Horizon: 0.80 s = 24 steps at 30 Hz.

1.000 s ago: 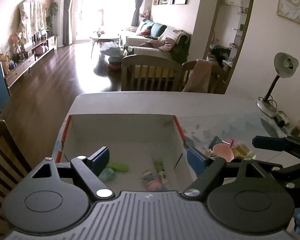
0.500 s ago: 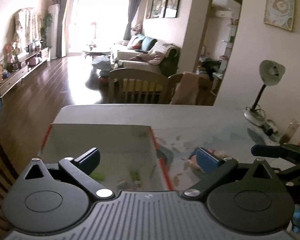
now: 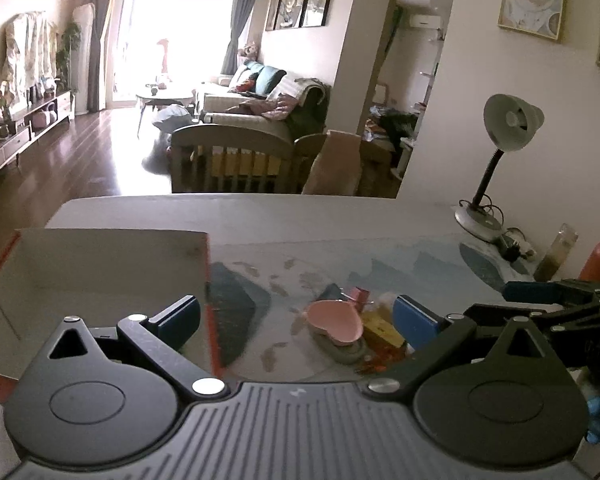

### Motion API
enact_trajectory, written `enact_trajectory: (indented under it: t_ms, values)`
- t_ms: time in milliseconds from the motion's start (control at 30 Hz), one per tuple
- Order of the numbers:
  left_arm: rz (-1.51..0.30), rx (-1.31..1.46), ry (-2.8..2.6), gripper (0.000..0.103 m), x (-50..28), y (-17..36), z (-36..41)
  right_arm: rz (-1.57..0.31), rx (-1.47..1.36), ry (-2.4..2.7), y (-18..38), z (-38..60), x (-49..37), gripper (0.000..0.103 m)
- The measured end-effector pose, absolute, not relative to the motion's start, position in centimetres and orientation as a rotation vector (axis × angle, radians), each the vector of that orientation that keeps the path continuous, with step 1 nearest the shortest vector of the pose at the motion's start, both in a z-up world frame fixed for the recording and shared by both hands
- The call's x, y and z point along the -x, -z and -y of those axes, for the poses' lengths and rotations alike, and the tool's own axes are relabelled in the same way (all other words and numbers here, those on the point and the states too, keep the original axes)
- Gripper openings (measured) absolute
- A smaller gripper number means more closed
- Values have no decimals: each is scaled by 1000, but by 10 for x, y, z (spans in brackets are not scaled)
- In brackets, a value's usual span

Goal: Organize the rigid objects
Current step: 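Withdraw both tools from the box toward the remaining toys, then grasp the blue-white keychain figurine with the left tool while the right tool grasps the clear jar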

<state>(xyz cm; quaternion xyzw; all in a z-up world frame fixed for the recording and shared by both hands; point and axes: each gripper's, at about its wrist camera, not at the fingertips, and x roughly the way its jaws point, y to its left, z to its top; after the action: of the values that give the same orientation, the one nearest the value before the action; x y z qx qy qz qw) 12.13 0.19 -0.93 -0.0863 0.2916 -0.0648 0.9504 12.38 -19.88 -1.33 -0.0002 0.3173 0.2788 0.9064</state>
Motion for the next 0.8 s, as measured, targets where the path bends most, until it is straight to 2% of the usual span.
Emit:
enact_trajectory:
  t_ms: [200, 633, 800]
  values:
    - [-631, 134, 92, 103, -139, 34, 36, -686, 45, -536, 34, 229, -148, 97]
    - [-762, 43, 124, 103, -179, 101, 104, -781, 128, -559, 80, 255, -186, 77]
    - [-813, 33, 144, 103, -189, 123, 120, -819, 137, -573, 93, 255, -195, 74]
